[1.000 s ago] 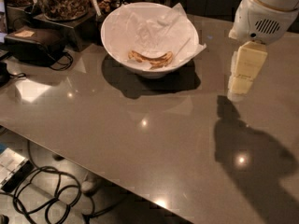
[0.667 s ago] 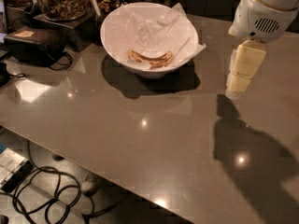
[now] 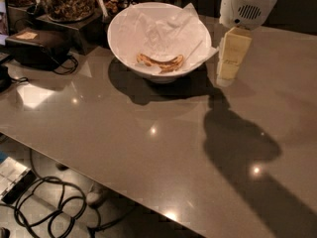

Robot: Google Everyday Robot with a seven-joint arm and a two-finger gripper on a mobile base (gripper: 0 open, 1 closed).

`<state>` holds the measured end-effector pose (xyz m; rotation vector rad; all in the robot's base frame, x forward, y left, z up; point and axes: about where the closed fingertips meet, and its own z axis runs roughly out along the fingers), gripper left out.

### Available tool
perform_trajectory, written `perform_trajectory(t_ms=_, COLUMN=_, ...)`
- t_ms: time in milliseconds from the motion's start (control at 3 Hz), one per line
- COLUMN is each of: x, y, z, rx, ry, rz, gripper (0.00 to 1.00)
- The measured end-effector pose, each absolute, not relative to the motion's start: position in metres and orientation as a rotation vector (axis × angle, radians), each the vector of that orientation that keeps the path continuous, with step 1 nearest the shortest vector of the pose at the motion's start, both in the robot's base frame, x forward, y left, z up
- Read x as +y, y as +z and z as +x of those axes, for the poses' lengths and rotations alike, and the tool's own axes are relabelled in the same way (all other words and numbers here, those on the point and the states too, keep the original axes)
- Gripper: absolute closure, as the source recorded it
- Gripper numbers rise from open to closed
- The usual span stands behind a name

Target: Pick banana from white bowl

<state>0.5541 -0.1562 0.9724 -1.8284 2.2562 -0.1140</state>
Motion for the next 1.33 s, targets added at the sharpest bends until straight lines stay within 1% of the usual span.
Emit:
perform_trajectory(t_ms=333, x=-0.129, y=0.975, z=0.579, rx=2.182, ry=-0.122, rz=-1.903, gripper=0.0)
perform_trajectory(t_ms=667, x=-0.126, y=0.977, z=0.585, rx=2.161, ry=-0.134, rz=-1.878, gripper=0.0)
perform_trajectory(t_ms=1333, x=-0.086, y=0.973, z=0.639, rx=2.056, ry=-0.177, rz=-1.994, gripper=0.0)
